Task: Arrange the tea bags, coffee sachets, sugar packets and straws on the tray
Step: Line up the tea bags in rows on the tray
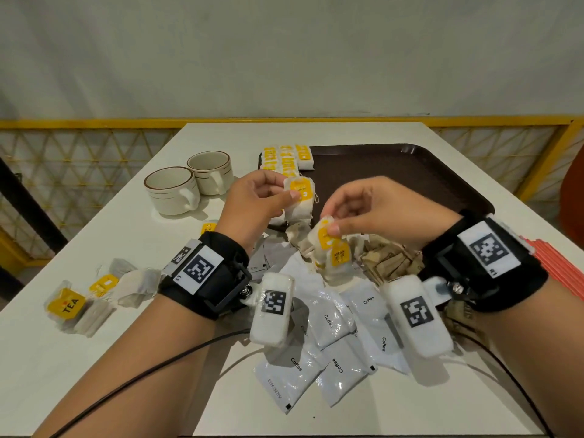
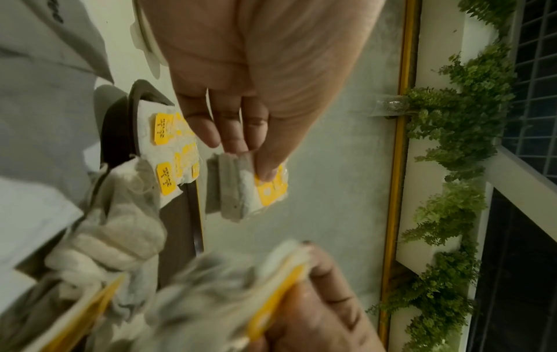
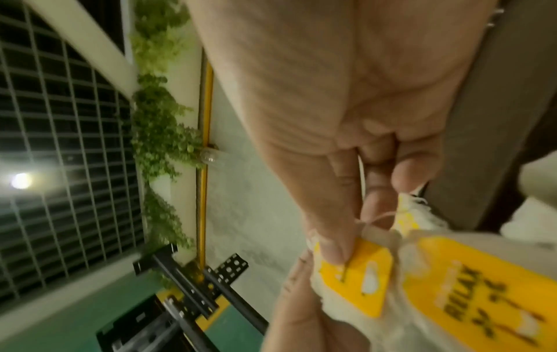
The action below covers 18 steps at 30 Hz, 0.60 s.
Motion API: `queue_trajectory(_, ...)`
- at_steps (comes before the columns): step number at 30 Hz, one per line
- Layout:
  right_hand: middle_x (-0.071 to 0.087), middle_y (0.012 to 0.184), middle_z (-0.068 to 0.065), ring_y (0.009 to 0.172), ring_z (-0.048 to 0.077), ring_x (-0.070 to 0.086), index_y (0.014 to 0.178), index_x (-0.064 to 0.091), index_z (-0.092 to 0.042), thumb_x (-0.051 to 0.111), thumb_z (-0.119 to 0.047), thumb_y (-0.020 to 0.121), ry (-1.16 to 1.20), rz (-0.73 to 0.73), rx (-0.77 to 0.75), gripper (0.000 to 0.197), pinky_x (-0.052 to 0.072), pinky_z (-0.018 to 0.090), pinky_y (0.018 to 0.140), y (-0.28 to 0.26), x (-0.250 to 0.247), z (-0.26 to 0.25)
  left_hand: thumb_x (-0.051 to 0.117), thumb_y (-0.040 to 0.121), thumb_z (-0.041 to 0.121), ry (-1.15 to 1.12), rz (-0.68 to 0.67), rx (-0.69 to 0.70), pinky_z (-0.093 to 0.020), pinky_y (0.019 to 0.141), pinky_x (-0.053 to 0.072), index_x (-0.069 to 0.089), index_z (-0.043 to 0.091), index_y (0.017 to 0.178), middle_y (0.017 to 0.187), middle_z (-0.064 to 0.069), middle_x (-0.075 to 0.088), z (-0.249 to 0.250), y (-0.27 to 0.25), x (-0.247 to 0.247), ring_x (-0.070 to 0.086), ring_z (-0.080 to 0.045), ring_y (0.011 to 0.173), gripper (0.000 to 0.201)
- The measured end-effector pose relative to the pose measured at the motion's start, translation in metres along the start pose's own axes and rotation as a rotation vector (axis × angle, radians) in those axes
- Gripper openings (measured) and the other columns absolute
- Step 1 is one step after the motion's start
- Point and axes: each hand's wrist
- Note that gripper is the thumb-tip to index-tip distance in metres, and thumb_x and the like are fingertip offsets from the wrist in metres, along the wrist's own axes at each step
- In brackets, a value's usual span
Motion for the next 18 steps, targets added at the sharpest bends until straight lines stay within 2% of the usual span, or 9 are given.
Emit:
queue_trajectory(2, 0.07, 0.095, 0.019, 0.08, 0.018, 0.065, 0.094, 0.067, -0.006, 0.073, -0.009, 0.072, 0.131, 0.051, -0.017, 0.023, 0.053, 0.027, 0.074, 0.001, -0.003, -0.005, 0.072, 0.08, 0.006, -0.001, -0.017, -0.005, -0.021, 0.062, 0.049, 0.063, 0.01, 0.086, 0.071, -0.002, 0.064, 0.001, -0.001, 0.001, 0.061, -0.011, 0.066, 0.012)
queue_trajectory(3, 0.07, 0.096, 0.02, 0.08, 0.018, 0.064, 0.095, 0.066, -0.006, 0.073, -0.012, 0.071, 0.158, 0.066, -0.021, 0.025, 0.052, 0.026, 0.071, 0.003, -0.003, -0.007, 0.072, 0.08, 0.005, -0.002, -0.03, -0.004, -0.019, 0.061, 0.049, 0.063, 0.01, 0.086, 0.071, -0.002, 0.065, 0.001, -0.002, 0.001, 0.061, -0.011, 0.065, 0.011)
queue_trajectory(5, 0.07, 0.093, 0.016, 0.078, 0.016, 0.065, 0.094, 0.066, -0.007, 0.074, -0.014, 0.069, 0.186, 0.076, -0.019, 0.027, 0.052, 0.021, 0.065, 0.006, -0.001, -0.007, 0.07, 0.082, 0.004, -0.002, -0.063, 0.001, -0.017, 0.059, 0.048, 0.064, 0.009, 0.084, 0.071, -0.005, 0.065, 0.003, -0.004, 0.003, 0.059, -0.009, 0.061, 0.008)
queue_trajectory(7, 0.07, 0.091, 0.015, 0.076, 0.015, 0.064, 0.093, 0.067, -0.009, 0.074, -0.009, 0.073, 0.184, 0.101, -0.01, 0.021, 0.053, 0.019, 0.061, 0.01, 0.001, -0.006, 0.069, 0.082, 0.004, -0.003, -0.095, 0.006, -0.017, 0.06, 0.05, 0.064, 0.008, 0.083, 0.073, -0.007, 0.065, 0.005, -0.005, 0.005, 0.058, -0.01, 0.061, 0.007)
queue_trajectory(10, 0.069, 0.087, 0.012, 0.076, 0.014, 0.064, 0.09, 0.067, -0.013, 0.073, -0.005, 0.078, 0.143, 0.202, -0.015, 0.015, 0.054, 0.021, 0.062, 0.014, 0.004, -0.004, 0.067, 0.082, 0.001, -0.02, -0.131, 0.0, -0.022, 0.066, 0.05, 0.065, 0.011, 0.081, 0.075, -0.008, 0.067, 0.006, -0.007, 0.006, 0.059, -0.015, 0.066, 0.01)
queue_trajectory(14, 0.069, 0.081, 0.005, 0.072, 0.01, 0.066, 0.09, 0.066, -0.011, 0.073, -0.005, 0.079, 0.194, 0.265, -0.006, 0.014, 0.055, 0.02, 0.061, 0.018, 0.007, -0.003, 0.065, 0.082, -0.002, -0.005, -0.142, 0.004, -0.018, 0.064, 0.05, 0.066, 0.012, 0.081, 0.076, -0.006, 0.068, 0.006, -0.007, 0.004, 0.061, -0.013, 0.068, 0.014)
queue_trajectory(18, 0.068, 0.079, 0.003, 0.073, 0.011, 0.066, 0.089, 0.066, -0.013, 0.072, -0.007, 0.08, 0.186, 0.318, 0.018, 0.012, 0.056, 0.027, 0.066, 0.018, 0.005, -0.002, 0.065, 0.083, -0.002, -0.024, -0.108, 0.025, -0.016, 0.06, 0.049, 0.064, 0.01, 0.086, 0.073, -0.004, 0.067, 0.006, -0.006, 0.003, 0.062, -0.008, 0.063, 0.013)
Point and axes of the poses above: each hand's wrist, its own y-axis towards the middle knuckle, its own x-axis out of the palm, z = x × y
